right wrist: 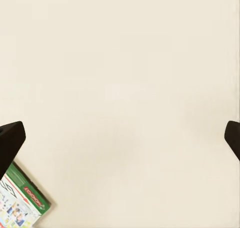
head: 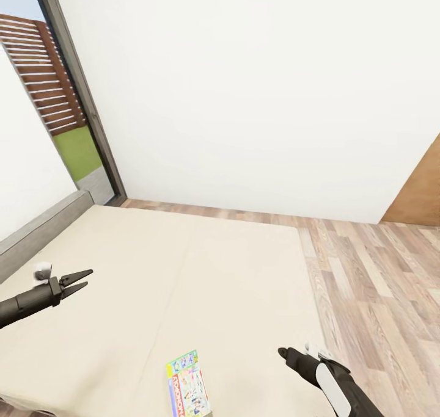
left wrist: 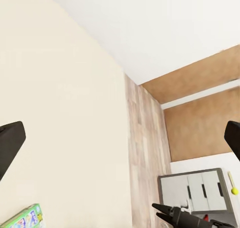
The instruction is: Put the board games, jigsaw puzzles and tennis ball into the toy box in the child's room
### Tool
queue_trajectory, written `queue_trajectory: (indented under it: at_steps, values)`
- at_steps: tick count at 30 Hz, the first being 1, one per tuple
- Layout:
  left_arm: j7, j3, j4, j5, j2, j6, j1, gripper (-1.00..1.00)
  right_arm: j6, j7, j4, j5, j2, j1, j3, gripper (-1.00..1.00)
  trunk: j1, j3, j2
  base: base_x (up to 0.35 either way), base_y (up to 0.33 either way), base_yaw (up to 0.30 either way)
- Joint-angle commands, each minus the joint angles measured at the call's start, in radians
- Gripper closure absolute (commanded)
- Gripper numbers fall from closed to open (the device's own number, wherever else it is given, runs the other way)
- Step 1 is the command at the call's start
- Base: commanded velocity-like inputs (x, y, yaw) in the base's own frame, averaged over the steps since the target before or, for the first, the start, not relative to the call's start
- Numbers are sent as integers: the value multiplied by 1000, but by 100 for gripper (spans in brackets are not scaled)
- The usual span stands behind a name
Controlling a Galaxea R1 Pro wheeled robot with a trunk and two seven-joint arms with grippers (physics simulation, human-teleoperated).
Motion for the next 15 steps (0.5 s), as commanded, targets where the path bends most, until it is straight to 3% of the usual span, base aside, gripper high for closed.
queue_trajectory:
  at_steps: [1,9,15]
  values:
    - [-2,0,0,2,0,6,-1,-100,4,-8,0,-10,0,0,1,-100,1,-2,-2,0,-137,-85]
    - [-3,0,0,2,1,4,-1,-100,3,-8,4,-8,1,0,1,-100,1,3,-2,0,-40,-194]
    - [-5,0,0,2,4,4,-1,-100,3,-8,4,-8,1,0,2,-100,1,7,-2,0,134,-236]
